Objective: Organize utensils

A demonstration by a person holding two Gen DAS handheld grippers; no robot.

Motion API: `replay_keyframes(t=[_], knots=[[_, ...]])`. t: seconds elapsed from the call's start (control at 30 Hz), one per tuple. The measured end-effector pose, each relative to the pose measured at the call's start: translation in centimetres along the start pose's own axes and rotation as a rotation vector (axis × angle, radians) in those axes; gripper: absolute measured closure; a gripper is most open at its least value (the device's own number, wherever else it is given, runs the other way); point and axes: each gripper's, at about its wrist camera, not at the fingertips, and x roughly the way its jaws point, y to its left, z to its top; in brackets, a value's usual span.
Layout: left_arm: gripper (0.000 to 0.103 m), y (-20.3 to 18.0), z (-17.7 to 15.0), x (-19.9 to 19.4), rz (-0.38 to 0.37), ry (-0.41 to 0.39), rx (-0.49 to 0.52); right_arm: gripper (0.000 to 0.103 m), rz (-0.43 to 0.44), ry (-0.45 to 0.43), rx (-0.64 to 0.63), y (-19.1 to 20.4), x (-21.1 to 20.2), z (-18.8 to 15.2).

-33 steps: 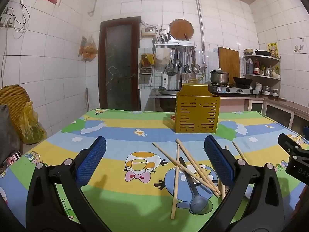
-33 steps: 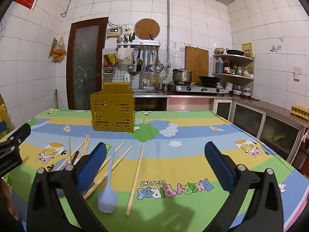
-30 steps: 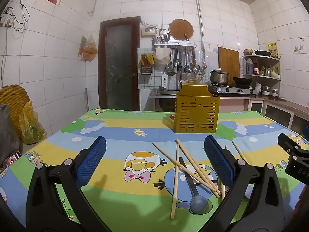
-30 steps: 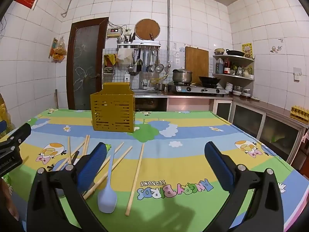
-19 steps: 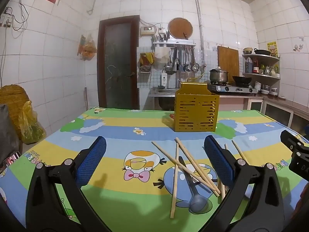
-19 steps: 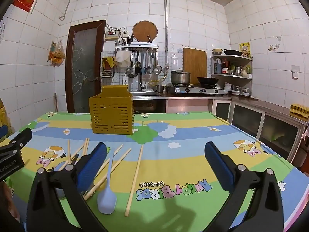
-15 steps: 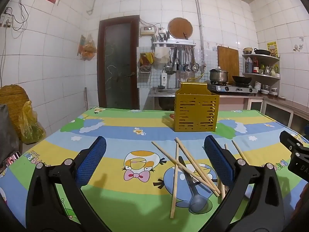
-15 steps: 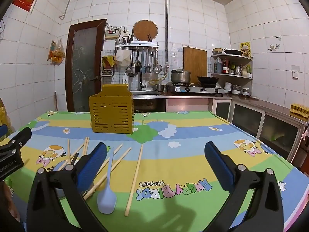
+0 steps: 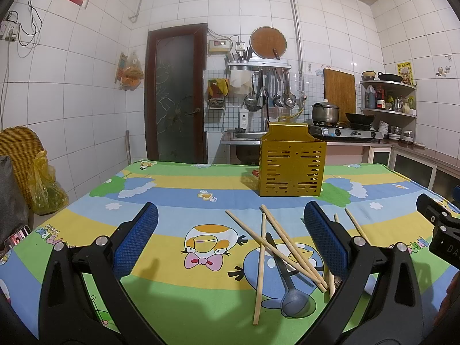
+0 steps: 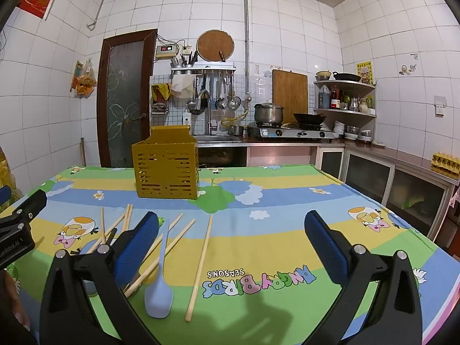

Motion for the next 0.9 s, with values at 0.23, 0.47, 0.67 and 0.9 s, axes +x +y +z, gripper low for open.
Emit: replay_keyframes(t=[0.23, 0.47, 0.67, 0.9], knots=[[0.005, -0.01, -0.03, 0.00, 0.001, 0.000, 0.000, 0.004, -0.002, -0.005, 0.005, -0.11, 0.03, 0.08], [0.005, -0.01, -0.04, 0.05, 0.001, 0.000, 0.001, 0.004, -0.003, -0.008, 0.006, -0.08, -0.04, 0.17], [0.005, -0.04, -0.04, 0.01, 0.001, 0.000, 0.001, 0.004, -0.005, -0.007, 0.007, -0.15, -0.14, 0.13], [0.005, -0.03, -0.01, 0.03, 0.001, 0.000, 0.001, 0.004, -0.008, -0.008, 0.008, -0.27, -0.34, 0.18]])
